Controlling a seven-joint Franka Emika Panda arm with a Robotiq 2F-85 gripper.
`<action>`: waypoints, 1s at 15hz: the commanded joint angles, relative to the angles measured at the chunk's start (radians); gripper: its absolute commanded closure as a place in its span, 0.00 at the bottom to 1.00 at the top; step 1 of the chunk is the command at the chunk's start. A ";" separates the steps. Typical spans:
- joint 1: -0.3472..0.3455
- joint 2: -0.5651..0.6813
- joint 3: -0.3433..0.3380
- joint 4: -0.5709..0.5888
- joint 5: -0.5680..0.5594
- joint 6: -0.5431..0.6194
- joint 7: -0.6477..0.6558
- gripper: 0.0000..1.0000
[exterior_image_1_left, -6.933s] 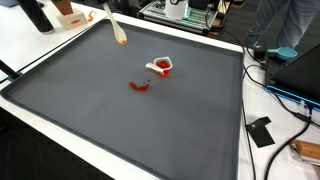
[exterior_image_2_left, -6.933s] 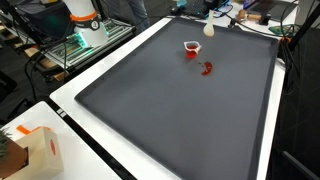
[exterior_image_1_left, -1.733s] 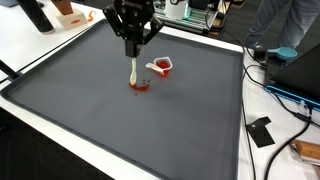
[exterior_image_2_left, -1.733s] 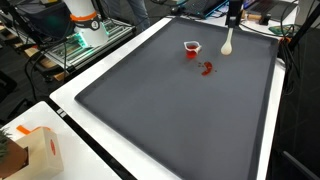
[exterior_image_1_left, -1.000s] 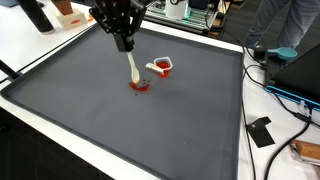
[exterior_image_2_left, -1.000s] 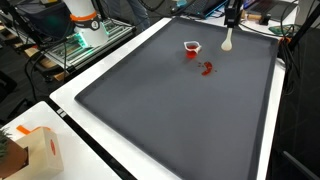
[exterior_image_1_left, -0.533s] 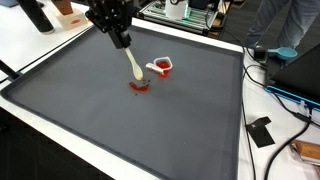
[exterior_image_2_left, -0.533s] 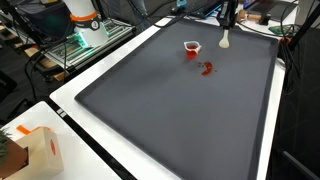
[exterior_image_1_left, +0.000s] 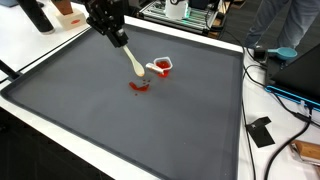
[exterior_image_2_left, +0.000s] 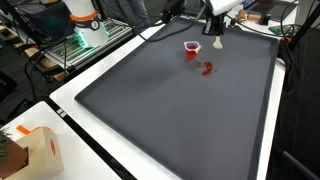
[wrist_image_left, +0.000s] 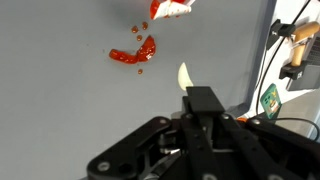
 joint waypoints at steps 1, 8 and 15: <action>-0.029 -0.019 -0.002 -0.055 0.090 -0.021 -0.079 0.97; -0.042 -0.010 -0.020 -0.092 0.211 -0.041 -0.180 0.97; -0.033 0.002 -0.040 -0.114 0.257 -0.044 -0.216 0.97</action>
